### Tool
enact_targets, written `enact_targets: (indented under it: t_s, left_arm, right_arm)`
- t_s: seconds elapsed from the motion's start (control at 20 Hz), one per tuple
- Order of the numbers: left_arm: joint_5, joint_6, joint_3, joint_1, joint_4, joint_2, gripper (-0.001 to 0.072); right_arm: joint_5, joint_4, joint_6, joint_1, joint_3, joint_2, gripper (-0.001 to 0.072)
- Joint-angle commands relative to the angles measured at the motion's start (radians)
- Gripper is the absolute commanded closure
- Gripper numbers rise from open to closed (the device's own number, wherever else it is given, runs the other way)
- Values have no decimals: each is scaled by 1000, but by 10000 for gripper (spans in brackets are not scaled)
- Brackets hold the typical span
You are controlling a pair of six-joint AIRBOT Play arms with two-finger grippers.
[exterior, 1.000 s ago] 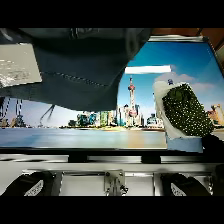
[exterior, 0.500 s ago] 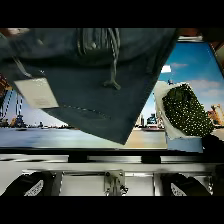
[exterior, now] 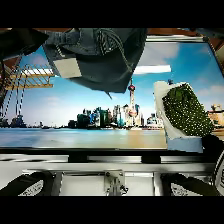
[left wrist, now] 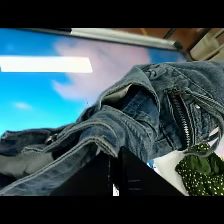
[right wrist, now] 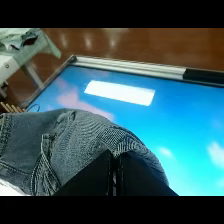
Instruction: Fold the shirts.
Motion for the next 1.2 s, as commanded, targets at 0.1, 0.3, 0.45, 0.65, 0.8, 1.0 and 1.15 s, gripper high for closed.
enact_targets:
  t_s: [0.1,0.3,0.45,0.65,0.8,1.0,1.15]
  left_arm:
    - [-256,-6,-192,-55,160,-15,663]
    - [-226,-106,-661,-95,240,99,663]
    - [-247,-141,-911,-94,210,248,661]
    - [-387,-135,-1072,-95,74,328,613]
    - [-435,-134,-1107,-93,78,328,155]
    - [-433,-136,-1063,-60,75,328,35]
    - [-434,-149,-1093,-86,74,327,35]
  right_arm:
    - [-432,-66,-37,2,-115,-15,620]
    - [-578,-45,-42,2,-481,50,619]
    - [-601,36,-55,2,-696,116,620]
    - [-671,95,-1,2,-795,129,620]
    - [-682,87,-1,2,-798,129,620]
    - [-658,87,1,2,-798,129,620]
    - [-632,85,2,2,-798,129,620]
